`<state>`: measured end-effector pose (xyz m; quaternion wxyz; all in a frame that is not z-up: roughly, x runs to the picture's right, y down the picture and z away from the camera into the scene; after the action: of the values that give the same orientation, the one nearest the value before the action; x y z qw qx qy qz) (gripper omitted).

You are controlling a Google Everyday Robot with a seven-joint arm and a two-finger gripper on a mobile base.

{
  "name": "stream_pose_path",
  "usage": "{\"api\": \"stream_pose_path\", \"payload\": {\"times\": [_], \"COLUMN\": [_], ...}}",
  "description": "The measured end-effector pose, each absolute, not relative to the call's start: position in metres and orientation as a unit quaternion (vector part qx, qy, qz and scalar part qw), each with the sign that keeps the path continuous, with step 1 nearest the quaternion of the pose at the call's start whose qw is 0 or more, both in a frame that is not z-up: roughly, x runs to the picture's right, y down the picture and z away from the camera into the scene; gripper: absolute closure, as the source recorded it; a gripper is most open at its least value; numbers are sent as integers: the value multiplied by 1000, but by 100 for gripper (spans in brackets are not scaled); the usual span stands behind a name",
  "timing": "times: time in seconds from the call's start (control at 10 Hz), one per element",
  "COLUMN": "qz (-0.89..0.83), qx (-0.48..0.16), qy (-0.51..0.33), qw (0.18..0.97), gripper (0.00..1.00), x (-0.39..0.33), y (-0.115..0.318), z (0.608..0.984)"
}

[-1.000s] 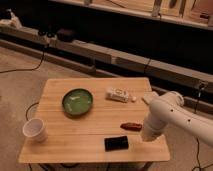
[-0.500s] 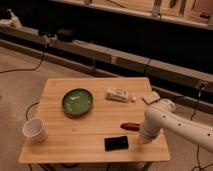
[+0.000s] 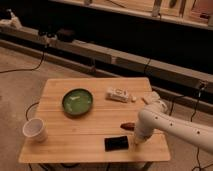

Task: Push the eraser across the table

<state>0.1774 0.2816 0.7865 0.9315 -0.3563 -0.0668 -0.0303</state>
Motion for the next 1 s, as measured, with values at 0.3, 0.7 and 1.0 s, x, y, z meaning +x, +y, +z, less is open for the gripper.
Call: {"api": "stream_pose_path", "payload": {"times": [0.3, 0.7, 1.0], "qz": [-42, -50, -59], "qx": [-354, -361, -376], "qy": [-73, -91, -80], "qw": [932, 927, 921], "gripper": [98, 98, 98], "x": [163, 133, 119], "y": [277, 272, 276], "z": [794, 789, 782]}}
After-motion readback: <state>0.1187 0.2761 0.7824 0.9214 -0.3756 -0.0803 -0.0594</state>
